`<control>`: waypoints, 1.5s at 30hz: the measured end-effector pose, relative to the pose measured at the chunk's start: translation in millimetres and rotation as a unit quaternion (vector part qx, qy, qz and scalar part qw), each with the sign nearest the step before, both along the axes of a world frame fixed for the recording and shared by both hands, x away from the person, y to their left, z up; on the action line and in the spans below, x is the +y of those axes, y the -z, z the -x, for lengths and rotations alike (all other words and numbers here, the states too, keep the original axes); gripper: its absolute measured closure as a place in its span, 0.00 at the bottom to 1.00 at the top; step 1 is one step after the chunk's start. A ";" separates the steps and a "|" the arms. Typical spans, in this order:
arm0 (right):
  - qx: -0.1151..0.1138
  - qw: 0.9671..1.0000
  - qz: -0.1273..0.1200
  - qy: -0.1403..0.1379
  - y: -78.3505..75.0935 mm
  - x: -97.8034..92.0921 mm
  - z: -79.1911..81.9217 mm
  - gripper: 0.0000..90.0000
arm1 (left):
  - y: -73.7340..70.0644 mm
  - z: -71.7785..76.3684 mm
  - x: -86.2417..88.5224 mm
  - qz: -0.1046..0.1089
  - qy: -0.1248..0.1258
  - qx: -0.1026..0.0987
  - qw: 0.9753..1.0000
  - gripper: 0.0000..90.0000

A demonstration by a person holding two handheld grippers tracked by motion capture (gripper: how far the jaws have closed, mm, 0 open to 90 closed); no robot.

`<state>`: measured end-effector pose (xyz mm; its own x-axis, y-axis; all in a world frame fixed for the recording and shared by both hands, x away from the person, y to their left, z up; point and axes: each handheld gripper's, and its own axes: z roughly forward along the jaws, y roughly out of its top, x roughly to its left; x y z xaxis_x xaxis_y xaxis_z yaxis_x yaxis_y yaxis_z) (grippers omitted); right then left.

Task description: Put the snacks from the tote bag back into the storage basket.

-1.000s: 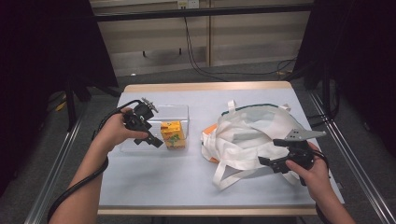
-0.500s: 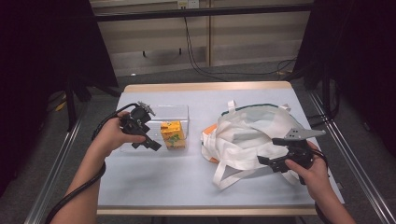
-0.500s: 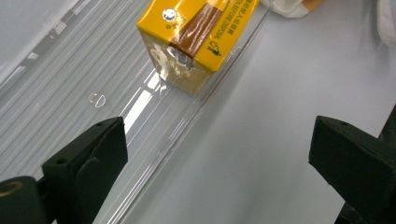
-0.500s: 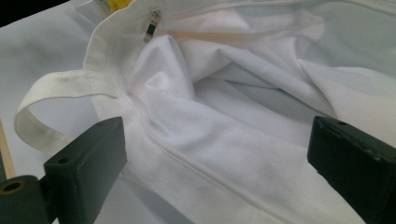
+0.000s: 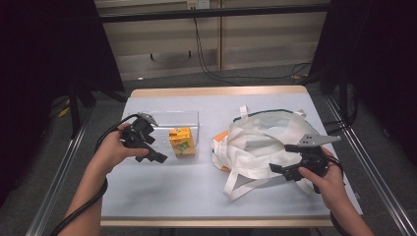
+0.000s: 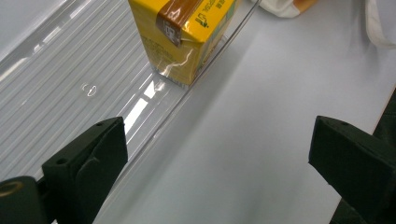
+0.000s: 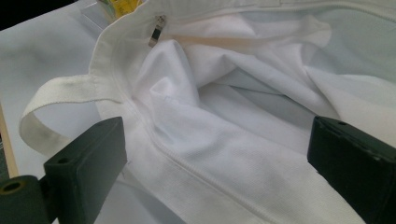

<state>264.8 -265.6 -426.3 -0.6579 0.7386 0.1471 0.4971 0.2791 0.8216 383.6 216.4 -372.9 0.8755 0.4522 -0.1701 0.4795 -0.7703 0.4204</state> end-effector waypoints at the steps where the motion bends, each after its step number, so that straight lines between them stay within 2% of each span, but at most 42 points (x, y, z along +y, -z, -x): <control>1: -0.001 1.000 0.000 0.000 -0.1 0.2 -0.1 0.05 | 1.9 3.9 -1.7 0.022 -0.029 0.004 0.999 0.05; 3: 0.001 1.000 -0.001 -0.001 -0.2 0.6 -0.1 0.05 | 1.6 5.8 1.0 0.023 -0.029 -0.001 0.999 0.05; 6: 0.000 1.000 0.001 -0.003 0.0 0.8 -0.4 0.05 | 2.5 10.1 2.4 0.039 -0.045 -0.004 0.998 0.05; 7: 0.000 1.000 0.002 -0.004 0.1 0.8 -0.5 0.05 | 0.5 7.3 5.7 0.019 -0.016 -0.008 1.000 0.05; 9: 0.000 1.000 0.001 -0.003 -0.1 0.9 -0.5 0.05 | 2.3 11.2 5.4 0.030 -0.032 -0.008 0.999 0.05; 10: 0.000 1.000 0.001 -0.003 -0.1 1.0 -0.4 0.05 | 2.0 11.5 6.8 0.028 -0.025 -0.010 0.999 0.05; 11: 0.001 1.000 0.001 -0.002 -0.2 1.0 -0.3 0.05 | 3.1 12.7 7.5 0.038 -0.032 -0.011 0.999 0.05; 14: 0.001 1.000 0.002 -0.004 -0.3 1.2 -0.3 0.05 | 4.8 14.3 9.5 0.040 -0.028 -0.012 0.999 0.05; 15: 0.000 1.000 0.001 -0.004 -0.4 1.3 -0.3 0.05 | 6.2 15.7 9.1 0.044 -0.035 -0.012 0.998 0.05; 16: 0.000 1.000 0.001 -0.005 -0.5 1.3 -0.2 0.05 | 6.9 15.5 10.0 0.040 -0.027 -0.014 0.999 0.05; 18: -0.001 1.000 0.001 -0.005 -0.7 1.2 -0.2 0.05 | 8.7 18.0 9.8 0.039 -0.033 -0.012 0.999 0.05; 21: -0.001 1.000 0.000 -0.004 -1.0 0.9 -0.2 0.05 | 11.1 20.8 10.3 0.034 -0.029 -0.013 0.999 0.05; 24: 0.000 1.000 0.002 -0.006 -0.6 1.3 -0.2 0.05 | 13.7 24.8 9.8 0.043 -0.035 -0.012 0.998 0.05; 28: 0.000 1.000 0.001 -0.006 -0.5 1.7 -0.1 0.05 | 15.4 27.2 10.8 0.040 -0.032 -0.014 0.999 0.05; 29: 0.000 1.000 0.001 -0.006 -0.6 1.7 -0.1 0.05 | 16.7 28.5 10.4 0.048 -0.039 -0.014 0.998 0.05; 30: 0.000 1.000 0.002 -0.006 -0.6 1.7 0.0 0.05 | 16.8 28.5 11.3 0.043 -0.034 -0.014 0.998 0.05; 32: 0.000 1.000 0.001 -0.006 -0.9 1.7 0.2 0.05 | 19.0 30.4 11.6 0.049 -0.039 -0.014 0.998 0.05; 37: 0.000 1.000 0.002 -0.006 -0.6 1.8 0.0 0.05 | 22.4 33.3 13.1 0.043 -0.041 -0.015 0.998 0.05; 38: 0.000 1.000 0.002 -0.007 -0.6 1.8 0.0 0.05 | 23.6 34.2 12.6 0.047 -0.045 -0.014 0.998 0.05; 40: 0.000 1.000 0.002 -0.006 -0.6 2.0 0.0 0.05 | 25.0 33.6 13.3 0.045 -0.034 -0.016 0.998 0.05; 45: 0.000 1.000 0.000 -0.005 -0.8 2.2 0.3 0.05 | 30.9 36.1 11.6 0.053 -0.037 -0.015 0.998 0.05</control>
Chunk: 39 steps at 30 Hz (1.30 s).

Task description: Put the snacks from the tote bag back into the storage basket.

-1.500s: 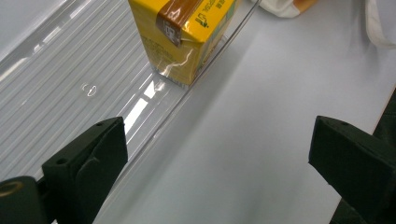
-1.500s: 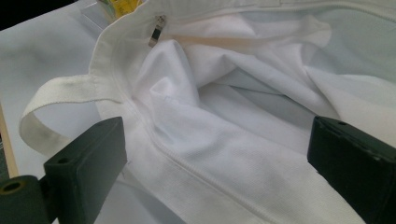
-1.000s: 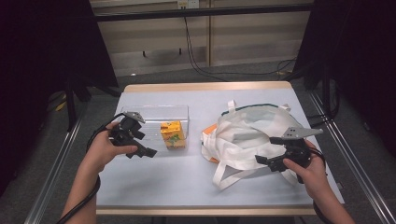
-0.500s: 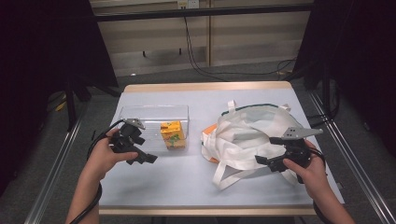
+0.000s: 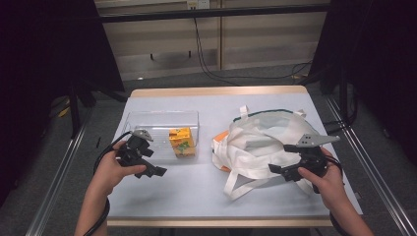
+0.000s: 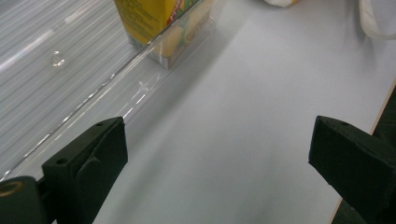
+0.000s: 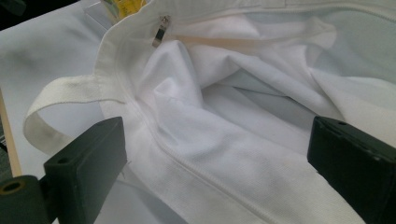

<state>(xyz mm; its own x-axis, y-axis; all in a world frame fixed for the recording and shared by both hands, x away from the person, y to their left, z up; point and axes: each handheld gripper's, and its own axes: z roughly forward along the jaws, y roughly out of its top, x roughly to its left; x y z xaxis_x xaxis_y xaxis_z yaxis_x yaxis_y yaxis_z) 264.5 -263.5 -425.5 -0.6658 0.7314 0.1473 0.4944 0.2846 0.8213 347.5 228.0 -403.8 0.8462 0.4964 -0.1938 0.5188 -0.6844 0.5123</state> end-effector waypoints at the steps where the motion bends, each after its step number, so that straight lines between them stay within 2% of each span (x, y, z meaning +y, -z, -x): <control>1: -0.001 1.000 0.000 0.000 -0.1 -0.3 0.0 0.05 | 0.7 0.2 0.4 -0.002 0.002 0.001 1.000 0.05; 10: -0.001 1.000 0.001 0.000 -0.1 -0.6 0.0 0.05 | 12.6 4.3 1.5 0.012 -0.001 0.005 1.000 0.05; 11: -0.001 1.000 0.001 0.000 0.0 -0.7 0.0 0.05 | 14.0 5.4 0.8 0.017 -0.008 0.007 1.000 0.05; 13: -0.001 1.000 0.001 0.000 0.1 -0.7 0.0 0.05 | 15.4 5.1 2.1 0.010 0.000 0.007 1.000 0.05; 14: -0.001 1.000 0.001 0.000 0.1 -0.8 -0.1 0.05 | 16.9 6.2 1.4 0.018 -0.011 0.007 1.000 0.05; 16: -0.001 1.000 0.002 0.000 0.3 -0.7 -0.2 0.05 | 17.8 5.9 2.6 0.013 0.000 0.007 1.000 0.05; 17: -0.001 1.000 0.002 0.000 0.2 -0.7 -0.1 0.05 | 19.9 7.5 1.2 0.023 -0.013 0.010 1.000 0.05; 20: -0.002 1.000 0.002 0.000 0.5 -0.6 -0.2 0.05 | 23.2 8.1 1.1 0.026 -0.011 0.009 1.000 0.05; 23: -0.001 1.000 0.002 0.000 0.6 -0.6 -0.1 0.05 | 25.9 8.1 1.4 0.020 -0.004 0.007 1.000 0.05; 24: 0.000 1.000 0.002 0.000 0.6 -0.7 -0.1 0.05 | 27.5 9.4 0.7 0.024 -0.011 0.011 1.000 0.05; 25: 0.000 1.000 0.002 0.000 0.7 -0.7 0.0 0.05 | 27.7 8.8 1.3 0.018 -0.005 0.011 1.000 0.05; 29: -0.001 1.000 0.003 0.001 0.9 -1.1 0.1 0.05 | 30.1 10.5 0.3 0.029 -0.011 0.011 0.999 0.05; 31: -0.001 1.000 0.003 0.002 1.0 -1.5 0.0 0.05 | 30.8 10.0 1.0 0.022 -0.003 0.005 1.000 0.05; 34: -0.001 1.000 0.003 0.002 1.5 -2.1 0.2 0.05 | 32.3 10.3 0.7 0.028 -0.005 0.005 1.000 0.05; 37: -0.001 1.000 0.004 0.002 1.3 -3.1 0.6 0.05 | 32.7 9.2 0.5 0.024 0.003 0.005 1.000 0.05; 38: -0.001 1.000 0.004 0.003 1.2 -3.2 0.9 0.05 | 33.4 9.7 -0.7 0.031 -0.005 0.006 0.999 0.05; 39: -0.002 1.000 0.004 0.003 1.0 -3.6 1.1 0.05 | 33.3 9.7 -1.3 0.028 -0.005 0.005 1.000 0.05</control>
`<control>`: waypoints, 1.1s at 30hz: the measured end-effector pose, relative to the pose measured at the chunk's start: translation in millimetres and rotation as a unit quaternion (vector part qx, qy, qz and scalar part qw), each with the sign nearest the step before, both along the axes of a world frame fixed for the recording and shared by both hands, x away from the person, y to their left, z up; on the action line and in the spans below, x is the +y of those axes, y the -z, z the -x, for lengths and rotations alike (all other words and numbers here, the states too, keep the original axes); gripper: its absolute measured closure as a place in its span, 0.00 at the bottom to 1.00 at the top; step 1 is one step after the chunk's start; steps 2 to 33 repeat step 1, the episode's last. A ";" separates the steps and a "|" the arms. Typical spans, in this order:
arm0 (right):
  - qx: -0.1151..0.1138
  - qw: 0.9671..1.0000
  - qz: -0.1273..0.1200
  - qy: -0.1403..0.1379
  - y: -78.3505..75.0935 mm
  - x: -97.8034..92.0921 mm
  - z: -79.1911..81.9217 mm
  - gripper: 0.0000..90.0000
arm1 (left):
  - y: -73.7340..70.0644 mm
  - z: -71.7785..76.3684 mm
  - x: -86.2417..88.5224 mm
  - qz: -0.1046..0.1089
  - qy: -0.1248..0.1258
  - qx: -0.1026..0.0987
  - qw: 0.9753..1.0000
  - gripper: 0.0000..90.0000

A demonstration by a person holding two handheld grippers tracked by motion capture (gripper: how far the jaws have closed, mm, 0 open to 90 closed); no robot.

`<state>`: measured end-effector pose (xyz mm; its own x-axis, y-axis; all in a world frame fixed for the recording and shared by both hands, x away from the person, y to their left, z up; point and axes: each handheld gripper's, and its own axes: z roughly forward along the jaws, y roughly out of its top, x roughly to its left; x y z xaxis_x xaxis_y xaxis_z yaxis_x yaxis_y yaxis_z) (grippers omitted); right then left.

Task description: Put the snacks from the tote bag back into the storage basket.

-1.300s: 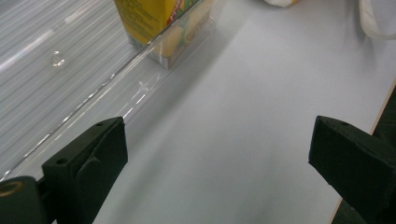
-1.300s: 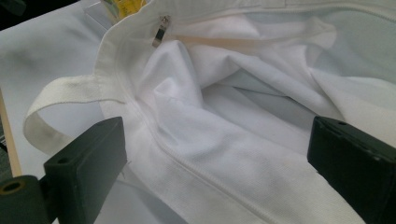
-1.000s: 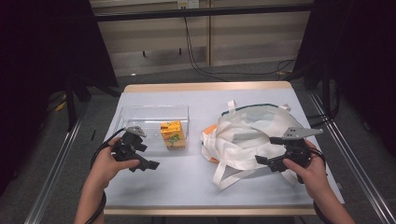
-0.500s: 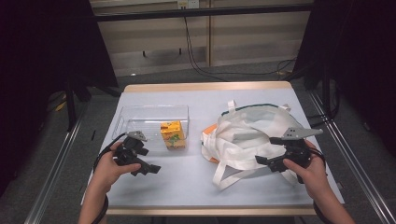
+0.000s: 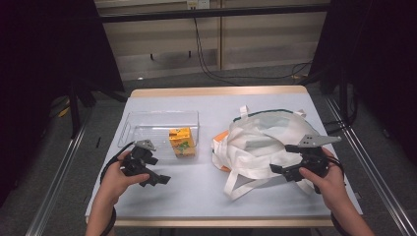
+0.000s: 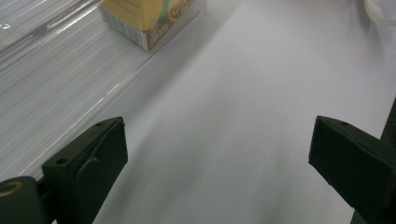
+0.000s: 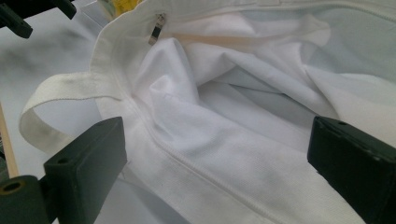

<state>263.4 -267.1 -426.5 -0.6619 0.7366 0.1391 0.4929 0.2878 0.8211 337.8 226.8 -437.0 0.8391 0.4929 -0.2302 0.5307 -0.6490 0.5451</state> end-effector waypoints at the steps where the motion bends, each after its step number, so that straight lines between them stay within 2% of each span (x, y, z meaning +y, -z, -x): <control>1: 0.000 1.000 -0.001 0.001 -0.1 -0.3 0.4 0.05 | 0.5 -0.5 0.2 0.001 0.003 0.000 1.000 0.05; 33: 0.000 1.000 -0.001 0.001 -0.1 -0.3 0.4 0.05 | 0.5 -0.5 0.2 0.001 0.003 0.000 1.000 0.05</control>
